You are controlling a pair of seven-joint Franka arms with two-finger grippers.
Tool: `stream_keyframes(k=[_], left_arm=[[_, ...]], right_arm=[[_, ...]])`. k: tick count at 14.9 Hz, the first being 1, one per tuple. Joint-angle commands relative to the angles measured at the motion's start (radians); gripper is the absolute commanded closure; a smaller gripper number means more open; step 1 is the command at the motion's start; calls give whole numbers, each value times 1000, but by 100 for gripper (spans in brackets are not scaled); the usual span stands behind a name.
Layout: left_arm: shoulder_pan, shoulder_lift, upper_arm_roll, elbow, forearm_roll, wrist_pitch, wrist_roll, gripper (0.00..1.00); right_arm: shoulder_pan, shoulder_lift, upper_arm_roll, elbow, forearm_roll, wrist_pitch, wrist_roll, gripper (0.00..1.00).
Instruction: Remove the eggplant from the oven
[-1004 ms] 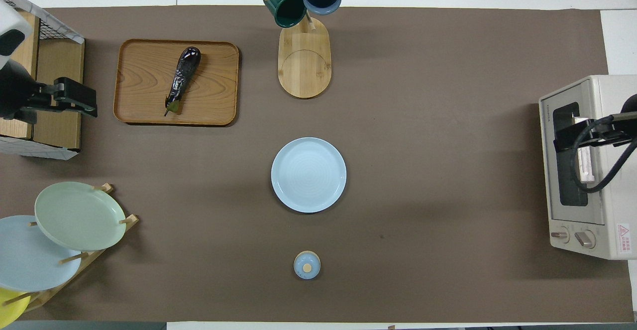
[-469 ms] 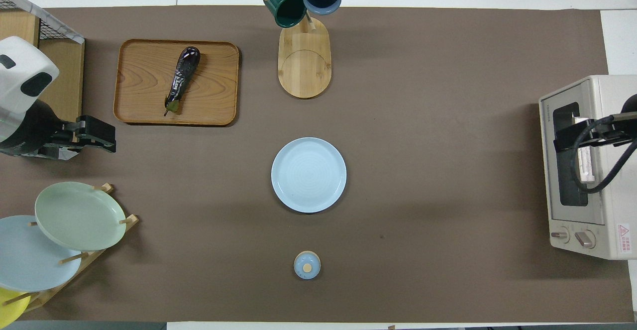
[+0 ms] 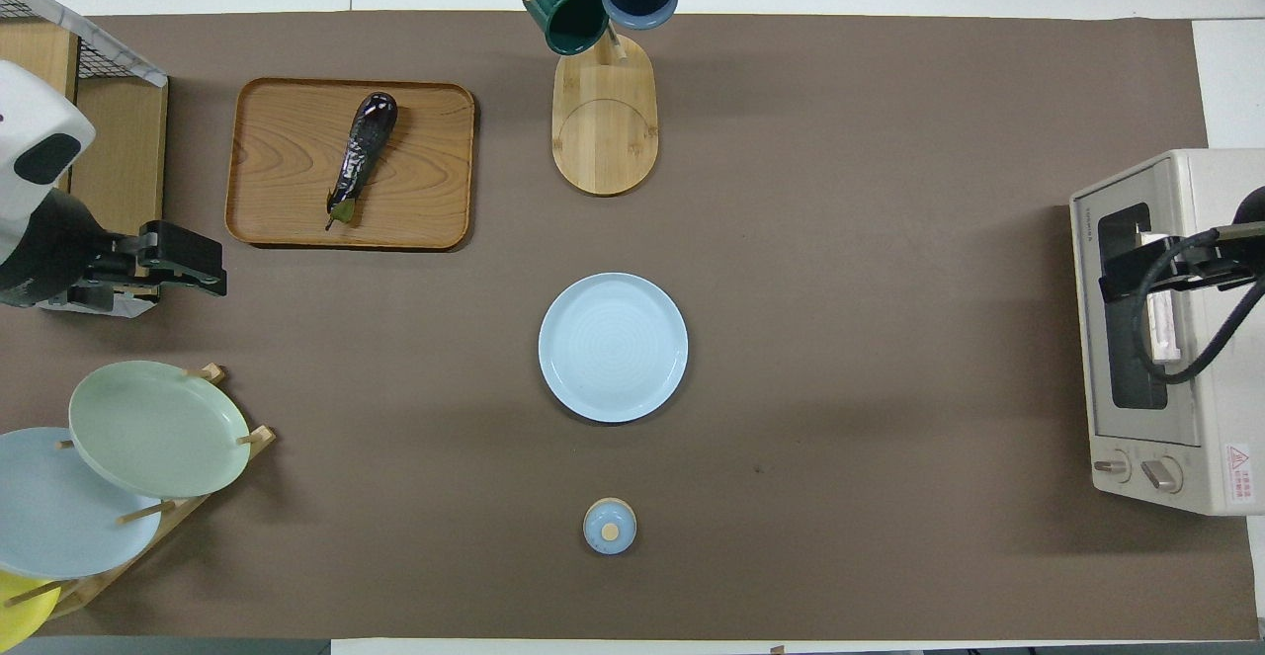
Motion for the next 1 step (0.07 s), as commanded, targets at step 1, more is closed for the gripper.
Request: stream_keyframes(k=[1], left_arm=[[4, 0, -5, 12, 14, -25, -8, 0]], right_arm=[[-8, -9, 9, 3, -2, -6, 5, 0]])
